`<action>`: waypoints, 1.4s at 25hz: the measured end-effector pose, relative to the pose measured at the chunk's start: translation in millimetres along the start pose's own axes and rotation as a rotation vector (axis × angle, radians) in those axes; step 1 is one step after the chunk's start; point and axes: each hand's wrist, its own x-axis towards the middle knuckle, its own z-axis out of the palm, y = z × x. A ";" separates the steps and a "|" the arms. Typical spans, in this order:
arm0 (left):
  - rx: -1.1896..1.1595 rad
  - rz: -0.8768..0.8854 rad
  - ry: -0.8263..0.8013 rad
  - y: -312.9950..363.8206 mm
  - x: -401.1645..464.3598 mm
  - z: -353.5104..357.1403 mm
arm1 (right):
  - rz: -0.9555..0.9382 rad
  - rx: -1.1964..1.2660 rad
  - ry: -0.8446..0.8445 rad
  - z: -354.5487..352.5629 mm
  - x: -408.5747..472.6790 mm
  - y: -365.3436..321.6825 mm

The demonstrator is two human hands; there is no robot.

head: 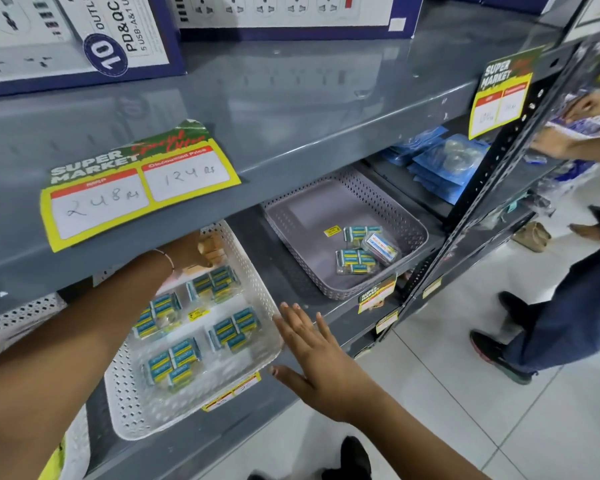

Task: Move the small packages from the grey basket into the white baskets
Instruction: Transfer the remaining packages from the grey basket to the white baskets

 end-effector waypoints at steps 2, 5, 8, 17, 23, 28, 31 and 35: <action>-0.033 -0.001 0.184 14.0 -17.7 1.4 | -0.012 0.028 0.129 -20.2 4.7 16.0; -0.055 0.150 0.355 68.2 -45.9 13.4 | 0.080 0.030 0.419 -65.0 15.2 63.0; -0.190 0.370 0.311 133.4 -72.8 46.3 | 0.347 0.060 0.400 -118.3 36.6 118.4; 0.081 0.507 0.354 179.8 -91.5 117.4 | 0.468 -0.192 -0.155 -154.5 85.9 184.1; 0.041 0.461 0.339 185.5 -98.1 118.5 | 0.540 -0.119 -0.110 -146.3 90.4 190.8; 0.014 0.371 0.385 165.0 -120.9 111.8 | 0.426 -0.191 -0.011 -159.6 109.4 147.2; -0.054 0.231 0.459 121.3 -154.9 109.5 | 0.232 -0.169 0.020 -145.4 136.7 85.7; -0.077 0.003 0.534 31.7 -217.5 123.1 | -0.023 -0.079 -0.052 -91.9 178.3 -12.9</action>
